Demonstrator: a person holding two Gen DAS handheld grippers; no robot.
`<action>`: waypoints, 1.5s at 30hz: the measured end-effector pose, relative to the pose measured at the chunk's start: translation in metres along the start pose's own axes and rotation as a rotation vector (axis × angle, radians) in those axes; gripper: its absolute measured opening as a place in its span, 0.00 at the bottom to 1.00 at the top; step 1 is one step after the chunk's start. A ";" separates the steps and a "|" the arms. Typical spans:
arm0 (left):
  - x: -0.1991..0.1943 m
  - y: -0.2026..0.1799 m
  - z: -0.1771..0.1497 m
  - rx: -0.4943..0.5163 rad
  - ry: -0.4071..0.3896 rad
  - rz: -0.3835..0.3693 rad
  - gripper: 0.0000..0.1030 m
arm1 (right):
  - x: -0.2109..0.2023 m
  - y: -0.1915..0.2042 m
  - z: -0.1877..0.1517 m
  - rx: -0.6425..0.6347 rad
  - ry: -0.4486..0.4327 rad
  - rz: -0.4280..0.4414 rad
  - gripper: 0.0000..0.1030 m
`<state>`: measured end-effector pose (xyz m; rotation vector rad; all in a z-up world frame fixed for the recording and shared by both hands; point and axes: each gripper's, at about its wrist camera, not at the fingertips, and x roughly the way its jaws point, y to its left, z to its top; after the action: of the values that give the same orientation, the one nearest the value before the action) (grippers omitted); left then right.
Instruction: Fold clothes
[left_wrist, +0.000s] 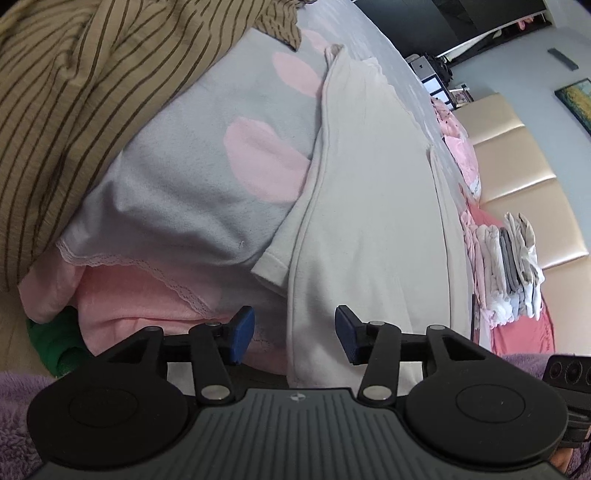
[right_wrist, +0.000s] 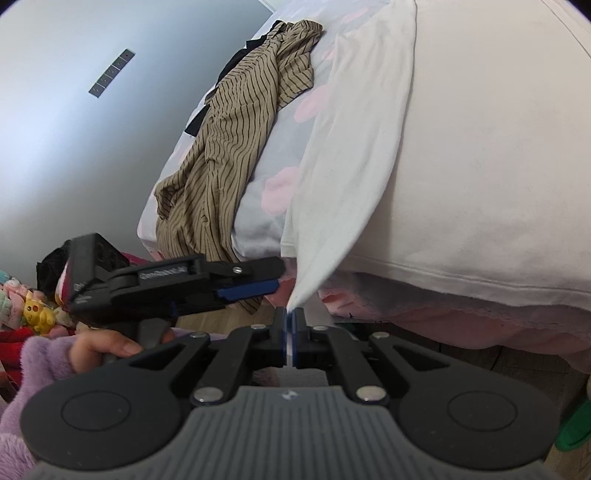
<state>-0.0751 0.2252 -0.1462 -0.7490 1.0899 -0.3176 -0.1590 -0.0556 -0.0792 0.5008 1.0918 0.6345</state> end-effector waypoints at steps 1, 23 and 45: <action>0.003 0.004 -0.001 -0.026 -0.006 -0.028 0.44 | 0.000 0.000 0.000 0.004 -0.002 0.004 0.03; -0.004 0.026 -0.016 -0.183 -0.018 -0.187 0.22 | -0.001 -0.013 0.003 0.090 0.016 -0.042 0.03; -0.034 0.008 -0.010 -0.095 -0.108 -0.064 0.02 | 0.016 -0.002 0.000 0.032 0.070 -0.023 0.03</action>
<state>-0.1000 0.2467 -0.1317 -0.8769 0.9856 -0.2783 -0.1537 -0.0460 -0.0907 0.4961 1.1742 0.6185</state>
